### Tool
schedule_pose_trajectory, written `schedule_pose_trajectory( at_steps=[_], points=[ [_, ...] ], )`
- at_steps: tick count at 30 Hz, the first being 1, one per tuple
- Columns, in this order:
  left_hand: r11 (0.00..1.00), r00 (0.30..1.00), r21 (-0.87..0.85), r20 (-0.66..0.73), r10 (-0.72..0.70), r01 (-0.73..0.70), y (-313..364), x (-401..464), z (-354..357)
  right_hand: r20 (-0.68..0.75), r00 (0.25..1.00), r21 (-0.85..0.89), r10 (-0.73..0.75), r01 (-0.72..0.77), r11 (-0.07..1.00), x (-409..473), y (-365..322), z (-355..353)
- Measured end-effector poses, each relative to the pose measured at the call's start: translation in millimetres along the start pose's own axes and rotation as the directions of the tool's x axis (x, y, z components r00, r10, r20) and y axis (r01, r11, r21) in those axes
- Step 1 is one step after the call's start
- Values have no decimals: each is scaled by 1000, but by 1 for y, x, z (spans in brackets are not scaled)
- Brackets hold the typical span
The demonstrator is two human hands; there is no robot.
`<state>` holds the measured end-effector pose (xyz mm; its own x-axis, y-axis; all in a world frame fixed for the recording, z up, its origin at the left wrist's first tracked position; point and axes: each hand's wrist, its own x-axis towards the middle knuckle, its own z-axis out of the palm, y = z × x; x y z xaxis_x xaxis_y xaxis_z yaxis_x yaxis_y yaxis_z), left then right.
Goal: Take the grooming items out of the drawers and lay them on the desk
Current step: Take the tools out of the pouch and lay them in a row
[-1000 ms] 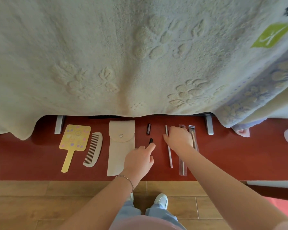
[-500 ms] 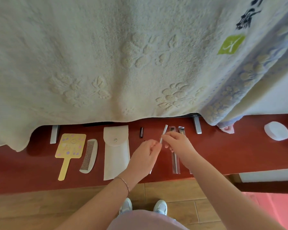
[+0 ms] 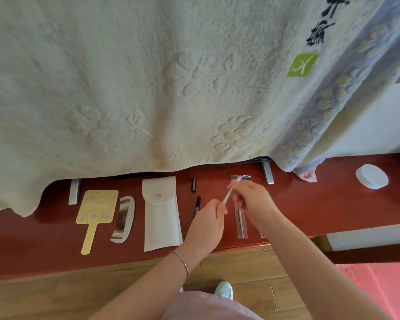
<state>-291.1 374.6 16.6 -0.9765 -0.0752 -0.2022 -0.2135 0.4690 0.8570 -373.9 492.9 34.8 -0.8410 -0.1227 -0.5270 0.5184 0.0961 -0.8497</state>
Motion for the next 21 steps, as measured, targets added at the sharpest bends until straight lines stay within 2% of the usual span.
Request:
schedule_pose_trajectory(
  at_steps=[2,4,7,11,14,17,21],
  points=[
    [998,998,54,53,-41,38,-11,-12,2,-147,989,183,34,-7,983,13,-15,-18],
    [992,990,68,86,-111,106,-23,-24,4,-218,976,105,-20,44,994,24,-36,-43],
    [985,984,43,43,-170,168,-31,-25,2,-122,992,-55,-31,25,998,32,-47,-53],
    [983,997,172,-40,-65,71,-32,-11,-1,43,995,-261,94,-80,962,40,-26,-27],
    [976,997,209,30,-68,60,-32,2,-4,67,990,-405,120,-83,911,48,-9,-9],
    [963,997,266,36,-62,50,-34,16,-3,73,991,-514,116,-62,855,60,-3,0],
    [927,997,374,53,-56,32,-37,29,4,55,996,-716,69,-8,698,78,-3,10]
  ],
)
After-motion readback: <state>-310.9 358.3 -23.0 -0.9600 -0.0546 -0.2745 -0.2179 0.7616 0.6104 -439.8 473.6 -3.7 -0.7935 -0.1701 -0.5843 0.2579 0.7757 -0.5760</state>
